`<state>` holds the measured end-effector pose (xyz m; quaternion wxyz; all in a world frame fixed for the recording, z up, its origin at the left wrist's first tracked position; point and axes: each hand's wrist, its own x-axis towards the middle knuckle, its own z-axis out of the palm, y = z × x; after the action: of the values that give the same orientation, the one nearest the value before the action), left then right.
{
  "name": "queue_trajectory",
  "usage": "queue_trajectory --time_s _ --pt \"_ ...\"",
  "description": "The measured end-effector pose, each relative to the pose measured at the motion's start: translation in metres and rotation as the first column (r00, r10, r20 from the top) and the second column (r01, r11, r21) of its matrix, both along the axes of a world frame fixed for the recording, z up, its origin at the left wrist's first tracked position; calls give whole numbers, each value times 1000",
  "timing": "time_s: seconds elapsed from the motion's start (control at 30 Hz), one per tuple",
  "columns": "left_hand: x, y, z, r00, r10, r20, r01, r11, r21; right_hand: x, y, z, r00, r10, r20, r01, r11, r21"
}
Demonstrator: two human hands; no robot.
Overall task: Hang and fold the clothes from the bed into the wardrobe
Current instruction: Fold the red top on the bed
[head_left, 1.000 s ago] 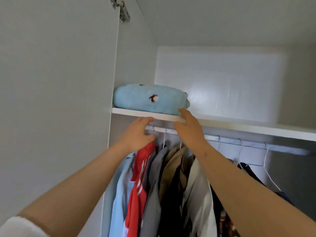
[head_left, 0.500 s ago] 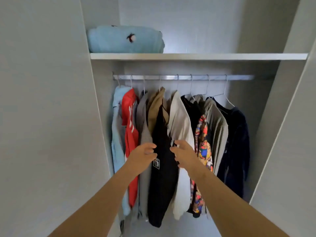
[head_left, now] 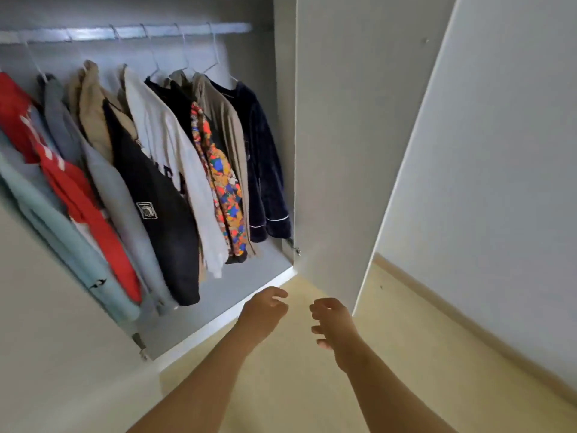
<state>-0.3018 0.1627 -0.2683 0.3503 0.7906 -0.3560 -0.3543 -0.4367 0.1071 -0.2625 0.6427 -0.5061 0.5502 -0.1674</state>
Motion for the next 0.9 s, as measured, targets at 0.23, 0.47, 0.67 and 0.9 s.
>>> queue_trajectory --time_s 0.23,0.47,0.67,0.9 --pt "-174 -4 -21 951 -287 -118 296 953 64 -179 42 -25 949 -313 -44 315 947 59" --pt "-396 24 -47 775 -603 -188 627 770 114 -401 127 -55 755 -633 -171 650 756 76" --pt "-566 60 -62 571 -796 -201 821 561 110 -554 207 -69 512 -826 -234 855 517 44" --pt "-696 115 -79 298 -923 -245 950 260 175 -646 294 -89 217 -946 -241 973 191 126"
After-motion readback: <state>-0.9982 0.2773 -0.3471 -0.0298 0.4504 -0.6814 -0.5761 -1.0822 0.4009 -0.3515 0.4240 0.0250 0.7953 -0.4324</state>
